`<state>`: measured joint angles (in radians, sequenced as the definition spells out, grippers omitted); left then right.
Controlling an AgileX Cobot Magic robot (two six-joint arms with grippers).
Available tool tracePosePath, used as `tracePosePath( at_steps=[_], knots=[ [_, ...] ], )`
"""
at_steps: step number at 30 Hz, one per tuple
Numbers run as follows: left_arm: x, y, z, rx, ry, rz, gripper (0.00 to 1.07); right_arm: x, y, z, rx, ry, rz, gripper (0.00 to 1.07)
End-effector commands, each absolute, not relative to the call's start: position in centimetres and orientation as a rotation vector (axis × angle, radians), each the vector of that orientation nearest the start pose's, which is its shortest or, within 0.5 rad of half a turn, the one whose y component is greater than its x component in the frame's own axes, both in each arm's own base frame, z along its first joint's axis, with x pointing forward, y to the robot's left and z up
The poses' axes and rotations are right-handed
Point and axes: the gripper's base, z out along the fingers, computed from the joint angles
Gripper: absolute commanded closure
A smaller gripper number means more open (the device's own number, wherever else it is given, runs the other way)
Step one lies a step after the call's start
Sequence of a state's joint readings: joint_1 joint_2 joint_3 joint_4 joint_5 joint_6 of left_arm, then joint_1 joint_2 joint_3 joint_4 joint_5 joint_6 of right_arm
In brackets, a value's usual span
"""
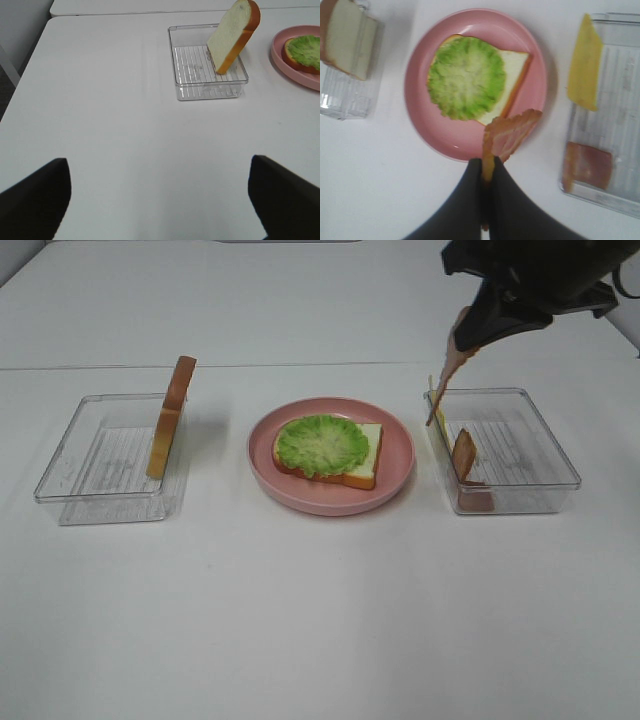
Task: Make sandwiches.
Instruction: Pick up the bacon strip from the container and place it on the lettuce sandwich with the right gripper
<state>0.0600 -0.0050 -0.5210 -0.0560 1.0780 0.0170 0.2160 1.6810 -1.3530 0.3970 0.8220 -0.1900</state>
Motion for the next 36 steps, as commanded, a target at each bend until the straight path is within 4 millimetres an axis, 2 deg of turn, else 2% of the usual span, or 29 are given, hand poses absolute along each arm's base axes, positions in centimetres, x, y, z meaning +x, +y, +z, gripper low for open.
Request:
tracePosePath(
  at_steps=[1,2,3,4,6,7,9,12,13,15,17,20,22,30,36],
  knots=[
    [-1.1,-0.5,28.1,-0.043,2.014,-0.016,0.18,34.7,12.7,28.9,-0.309,2.563,0.512,1.07],
    [-1.1,-0.5,28.1,-0.043,2.014,-0.016,0.18,34.7,12.7,28.9,-0.309,2.563,0.512,1.07],
    [-1.1,-0.5,28.1,-0.043,2.014,-0.016,0.18,34.7,14.1,28.4,-0.34,2.565,0.528,1.07],
    [-1.1,-0.5,28.1,-0.043,2.014,-0.016,0.18,34.7,14.1,28.4,-0.34,2.565,0.528,1.07],
    [-1.1,-0.5,28.1,-0.043,2.014,-0.016,0.18,35.0,15.9,27.6,-0.385,2.569,0.548,1.07],
    [-1.1,-0.5,28.1,-0.043,2.014,-0.016,0.18,35.0,15.9,27.6,-0.385,2.569,0.548,1.07],
    [-1.1,-0.5,28.1,-0.043,2.014,-0.016,0.18,35.8,18.1,26.9,-0.42,2.561,0.57,1.07],
    [-1.1,-0.5,28.1,-0.043,2.014,-0.016,0.18,36.1,18.5,26.6,-0.427,2.564,0.575,1.07],
    [-1.1,-0.5,28.1,-0.043,2.014,-0.016,0.18,36.6,19.6,26.2,-0.445,2.562,0.584,1.07],
    [-1.1,-0.5,28.1,-0.043,2.014,-0.016,0.18,36.8,20.0,26.2,-0.451,2.558,0.588,1.07],
    [-1.1,-0.5,28.1,-0.043,2.014,-0.016,0.18,38.0,21.5,25.3,-0.453,2.561,0.608,1.07],
    [-1.1,-0.5,28.1,-0.043,2.014,-0.016,0.18,38.4,21.7,25.0,-0.449,2.561,0.609,1.07],
    [-1.1,-0.5,28.1,-0.043,2.014,-0.016,0.18,39.7,22.4,23.9,-0.433,2.568,0.632,1.07],
    [-1.1,-0.5,28.1,-0.043,2.014,-0.016,0.18,41.6,23.4,22.2,-0.416,2.568,0.643,1.07],
    [-1.1,-0.5,28.1,-0.043,2.014,-0.016,0.18,42.0,23.7,22.1,-0.402,2.561,0.666,1.07]
  ],
)
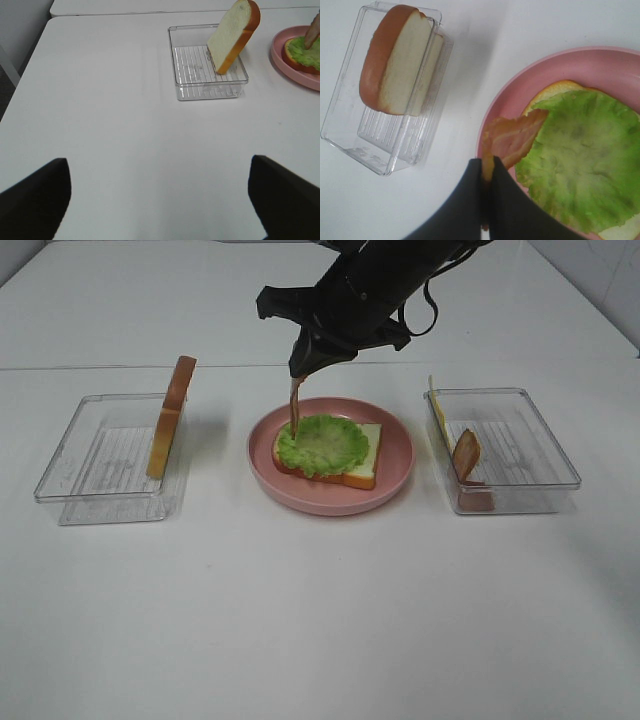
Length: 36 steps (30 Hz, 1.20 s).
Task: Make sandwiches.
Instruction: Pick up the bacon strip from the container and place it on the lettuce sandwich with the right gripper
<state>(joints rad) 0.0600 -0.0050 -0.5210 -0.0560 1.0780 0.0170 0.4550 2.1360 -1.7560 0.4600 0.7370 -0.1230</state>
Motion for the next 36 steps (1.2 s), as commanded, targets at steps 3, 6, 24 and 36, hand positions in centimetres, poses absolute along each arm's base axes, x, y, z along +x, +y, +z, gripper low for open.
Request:
tracePosePath(
  at_steps=[3,6,24,36],
  knots=[
    [-1.1,-0.5,28.1,-0.043,2.014,-0.016,0.18,42.3,24.0,22.4,-0.376,2.535,0.695,1.07],
    [-1.1,-0.5,28.1,-0.043,2.014,-0.016,0.18,42.6,24.0,22.4,-0.365,2.515,0.691,1.07],
    [-1.1,-0.5,28.1,-0.043,2.014,-0.016,0.18,43.1,23.7,20.4,-0.392,2.549,0.597,1.07],
    [-1.1,-0.5,28.1,-0.043,2.014,-0.016,0.18,43.3,21.8,18.8,-0.443,2.641,0.285,1.07]
  ],
)
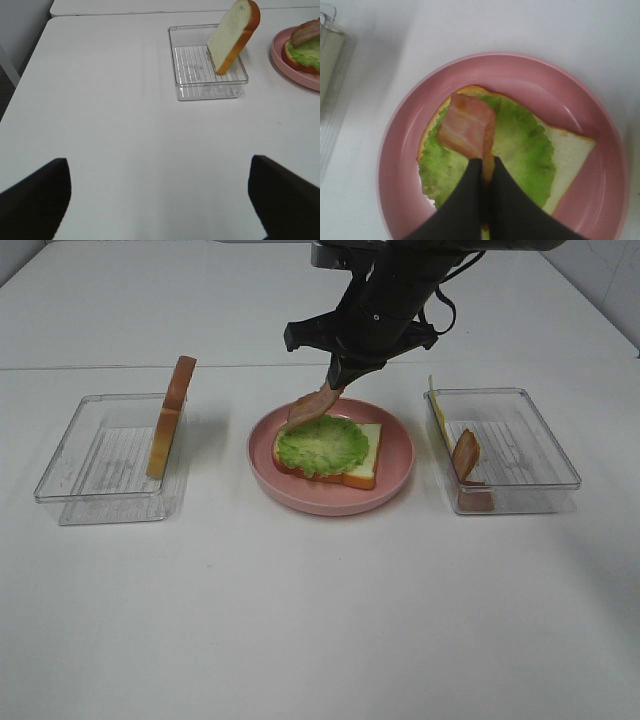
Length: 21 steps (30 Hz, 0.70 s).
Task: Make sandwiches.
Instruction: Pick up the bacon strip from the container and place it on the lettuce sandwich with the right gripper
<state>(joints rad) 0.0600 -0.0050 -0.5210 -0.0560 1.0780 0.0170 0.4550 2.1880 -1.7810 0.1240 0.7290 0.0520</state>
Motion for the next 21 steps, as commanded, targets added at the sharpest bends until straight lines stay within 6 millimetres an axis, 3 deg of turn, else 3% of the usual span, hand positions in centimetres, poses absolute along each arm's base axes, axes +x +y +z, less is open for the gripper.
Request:
tracePosePath(
  at_steps=[1,6,17,20,21],
  knots=[
    [-1.1,-0.5,28.1,-0.043,2.014,-0.016,0.18,43.3,21.8,18.8,-0.443,2.641,0.285,1.07],
    [-1.1,-0.5,28.1,-0.043,2.014,-0.016,0.18,43.4,21.8,16.7,-0.417,2.704,0.26,1.07],
    [-1.1,-0.5,28.1,-0.043,2.014,-0.016,0.18,43.6,21.3,16.1,-0.425,2.709,0.169,1.07],
    [-1.1,-0.5,28.1,-0.043,2.014,-0.016,0.18,43.6,21.2,16.1,-0.43,2.72,0.159,0.99],
    [-1.1,-0.5,28.1,-0.043,2.014,-0.016,0.18,43.5,21.2,16.1,-0.428,2.728,0.162,0.84]
  ],
)
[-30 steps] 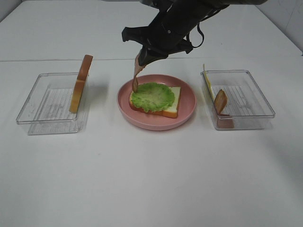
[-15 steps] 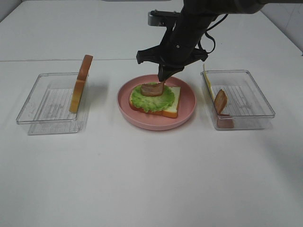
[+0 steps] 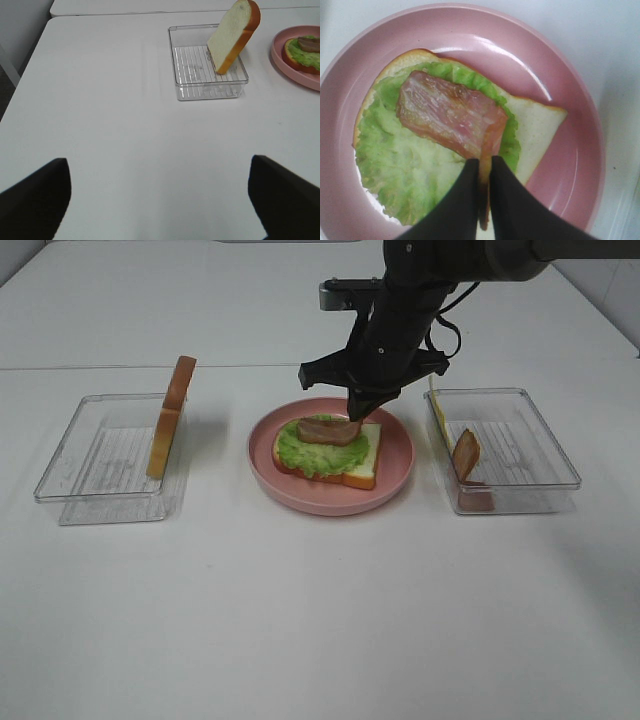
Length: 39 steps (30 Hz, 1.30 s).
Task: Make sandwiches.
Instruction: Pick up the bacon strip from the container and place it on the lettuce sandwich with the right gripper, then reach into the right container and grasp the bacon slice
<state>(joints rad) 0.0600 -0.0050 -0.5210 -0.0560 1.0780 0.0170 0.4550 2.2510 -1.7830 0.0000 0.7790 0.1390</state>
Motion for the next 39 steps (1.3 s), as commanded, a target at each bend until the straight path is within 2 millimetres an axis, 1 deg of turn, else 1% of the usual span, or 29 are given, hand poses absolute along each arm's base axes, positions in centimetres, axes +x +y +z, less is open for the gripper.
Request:
tracePosePath(
  at_steps=[1,2,3,4,5,6,9,11,14,15,16,17,18,19,20,21,22,23,24,25,27,28,29,30,32,33,34,39],
  knots=[
    [-1.1,-0.5,28.1,-0.043,2.014,-0.016,0.18,43.5,21.2,16.1,-0.428,2.728,0.162,0.84],
    [-1.1,-0.5,28.1,-0.043,2.014,-0.016,0.18,43.4,21.2,16.0,-0.433,2.737,0.152,0.6],
    [-1.1,-0.5,28.1,-0.043,2.014,-0.016,0.18,43.4,21.1,16.0,-0.435,2.74,0.148,0.47],
    [-1.1,-0.5,28.1,-0.043,2.014,-0.016,0.18,43.4,21.1,16.0,-0.435,2.74,0.148,0.47],
    [-1.1,-0.5,28.1,-0.043,2.014,-0.016,0.18,43.4,21.1,16.0,-0.444,2.742,0.137,0.27],
    [-1.1,-0.5,28.1,-0.043,2.014,-0.016,0.18,43.3,20.9,16.2,-0.462,2.748,0.12,0.15],
    [-1.1,-0.5,28.1,-0.043,2.014,-0.016,0.18,43.2,20.9,16.4,-0.466,2.755,0.111,0.13],
    [-1.1,-0.5,28.1,-0.043,2.014,-0.016,0.18,42.9,20.6,17.7,-0.476,2.769,0.087,0.13],
    [-1.1,-0.5,28.1,-0.043,2.014,-0.016,0.18,42.9,20.5,18.1,-0.478,2.765,0.082,0.13],
    [-1.1,-0.5,28.1,-0.043,2.014,-0.016,0.18,42.7,20.3,19.2,-0.487,2.751,0.066,0.13],
    [-1.1,-0.5,28.1,-0.043,2.014,-0.016,0.18,42.4,20.0,20.6,-0.495,2.733,0.044,0.13],
    [-1.1,-0.5,28.1,-0.043,2.014,-0.016,0.18,42.4,20.0,20.6,-0.495,2.733,0.044,0.13],
    [-1.1,-0.5,28.1,-0.043,2.014,-0.016,0.18,41.9,19.6,22.2,-0.503,2.721,0.024,0.14],
    [-1.1,-0.5,28.1,-0.043,2.014,-0.016,0.18,41.9,19.6,22.2,-0.503,2.721,0.024,0.14],
    [-1.1,-0.5,28.1,-0.043,2.014,-0.016,0.18,41.8,19.4,22.9,-0.508,2.718,0.017,0.14],
    [-1.1,-0.5,28.1,-0.043,2.014,-0.016,0.18,41.2,19.1,24.4,-0.542,2.72,-0.004,0.14],
    [-1.1,-0.5,28.1,-0.043,2.014,-0.016,0.18,41.2,19.1,24.4,-0.542,2.72,-0.004,0.14],
    [-1.1,-0.5,28.1,-0.043,2.014,-0.016,0.18,40.8,18.9,25.1,-0.568,2.73,-0.018,0.14],
    [-1.1,-0.5,28.1,-0.043,2.014,-0.016,0.18,40.0,18.5,26.3,-0.602,2.752,-0.037,0.14],
    [-1.1,-0.5,28.1,-0.043,2.014,-0.016,0.18,40.0,18.5,26.3,-0.602,2.752,-0.037,0.14],
    [-1.1,-0.5,28.1,-0.043,2.014,-0.016,0.18,39.1,18.0,27.7,-0.607,2.777,-0.052,0.14],
    [-1.1,-0.5,28.1,-0.043,2.014,-0.016,0.18,39.1,18.0,27.7,-0.607,2.777,-0.052,0.14],
    [-1.1,-0.5,28.1,-0.043,2.014,-0.016,0.18,38.6,17.7,28.5,-0.606,2.779,-0.064,0.14],
    [-1.1,-0.5,28.1,-0.043,2.014,-0.016,0.18,38.6,17.7,28.5,-0.606,2.779,-0.064,0.14],
    [-1.1,-0.5,28.1,-0.043,2.014,-0.016,0.18,38.1,17.3,29.4,-0.601,2.786,-0.075,0.14],
    [-1.1,-0.5,28.1,-0.043,2.014,-0.016,0.18,38.1,17.3,29.4,-0.601,2.786,-0.075,0.14],
    [-1.1,-0.5,28.1,-0.043,2.014,-0.016,0.18,37.7,17.0,29.8,-0.596,2.804,-0.082,0.14],
    [-1.1,-0.5,28.1,-0.043,2.014,-0.016,0.18,37.6,16.4,29.6,-0.586,2.851,-0.093,0.14]
  ],
)
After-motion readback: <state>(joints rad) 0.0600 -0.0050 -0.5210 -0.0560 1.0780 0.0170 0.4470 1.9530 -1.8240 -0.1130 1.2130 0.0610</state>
